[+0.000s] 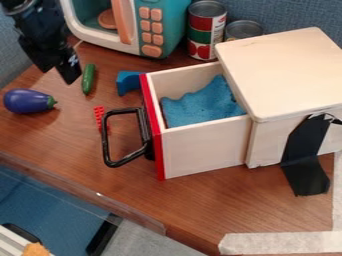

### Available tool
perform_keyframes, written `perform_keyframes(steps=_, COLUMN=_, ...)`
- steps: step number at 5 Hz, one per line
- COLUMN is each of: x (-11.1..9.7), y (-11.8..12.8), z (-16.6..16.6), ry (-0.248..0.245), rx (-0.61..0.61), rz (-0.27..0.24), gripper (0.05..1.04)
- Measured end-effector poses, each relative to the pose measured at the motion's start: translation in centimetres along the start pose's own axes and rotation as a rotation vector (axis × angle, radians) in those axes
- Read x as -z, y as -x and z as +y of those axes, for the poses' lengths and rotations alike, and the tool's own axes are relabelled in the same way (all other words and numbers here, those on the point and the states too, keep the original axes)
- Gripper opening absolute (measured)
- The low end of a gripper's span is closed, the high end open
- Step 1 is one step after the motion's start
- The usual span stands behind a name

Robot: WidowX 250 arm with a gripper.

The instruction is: Closed the draw

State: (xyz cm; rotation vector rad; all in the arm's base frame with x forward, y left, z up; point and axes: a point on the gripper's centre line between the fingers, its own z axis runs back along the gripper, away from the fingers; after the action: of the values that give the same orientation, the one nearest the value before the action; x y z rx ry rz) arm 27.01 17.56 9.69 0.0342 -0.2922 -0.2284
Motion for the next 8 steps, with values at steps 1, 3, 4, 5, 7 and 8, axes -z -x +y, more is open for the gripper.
perform_keyframes(steps=1, x=-0.4, y=1.0, z=-1.0, ry=-0.015, rx=0.156, rz=-0.001, gripper=0.999)
perform_keyframes(steps=3, x=-0.3, y=2.8, z=-3.3, ry=0.002, rx=0.42, rz=0.047, gripper=0.999)
perform_keyframes(steps=4, x=0.7, y=3.5, z=-4.8, ry=0.03, rx=0.517, rz=0.098, gripper=0.999)
perform_keyframes(steps=5, x=1.5, y=4.0, z=-5.9, ry=0.04, rx=0.577, rz=0.124, gripper=0.999)
perform_keyframes(steps=7, x=3.2, y=5.0, z=-7.8, ry=0.057, rx=0.634, rz=0.156, gripper=0.999)
perform_keyframes(steps=8, x=3.9, y=5.2, z=-8.2, ry=0.059, rx=0.642, rz=0.162, gripper=0.999)
